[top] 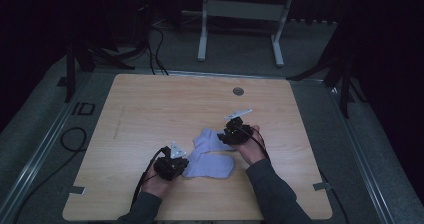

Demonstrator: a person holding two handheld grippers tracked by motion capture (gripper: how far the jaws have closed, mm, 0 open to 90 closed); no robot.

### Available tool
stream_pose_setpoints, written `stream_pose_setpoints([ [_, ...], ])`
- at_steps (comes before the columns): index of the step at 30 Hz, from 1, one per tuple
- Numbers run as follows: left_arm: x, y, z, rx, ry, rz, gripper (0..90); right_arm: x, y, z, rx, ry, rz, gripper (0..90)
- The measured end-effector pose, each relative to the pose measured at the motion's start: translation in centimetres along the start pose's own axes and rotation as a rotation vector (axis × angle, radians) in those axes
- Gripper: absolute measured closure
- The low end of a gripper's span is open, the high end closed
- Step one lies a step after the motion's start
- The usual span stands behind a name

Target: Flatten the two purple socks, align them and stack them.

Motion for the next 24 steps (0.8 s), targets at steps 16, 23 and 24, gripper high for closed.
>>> stream_pose_setpoints([
  [16, 0.0, 0.0, 0.0, 0.004, 0.0, -0.002, 85.1, 0.0, 3.1, -2.2, -0.106, -0.146, -0.021, 58.2],
  [23, 0.0, 0.0, -0.1, 0.005, 0.0, -0.002, 84.9, 0.0, 4.1, -3.3, -0.172, -0.191, -0.03, 54.2],
  [24, 0.0, 0.0, -0.1, 0.005, 0.0, -0.002, 84.9, 0.1, 4.3, -3.4, -0.183, -0.196, -0.038, 53.6],
])
Point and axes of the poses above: each handheld gripper's, and its own axes: y roughly forward along the jaws, x roughly out of its underside, z roughly to its right, the point moved 5 cm from there along y, roughly forward along the jaws, and after that the axes turned 13 degrees about z, right-handed, at the moved point
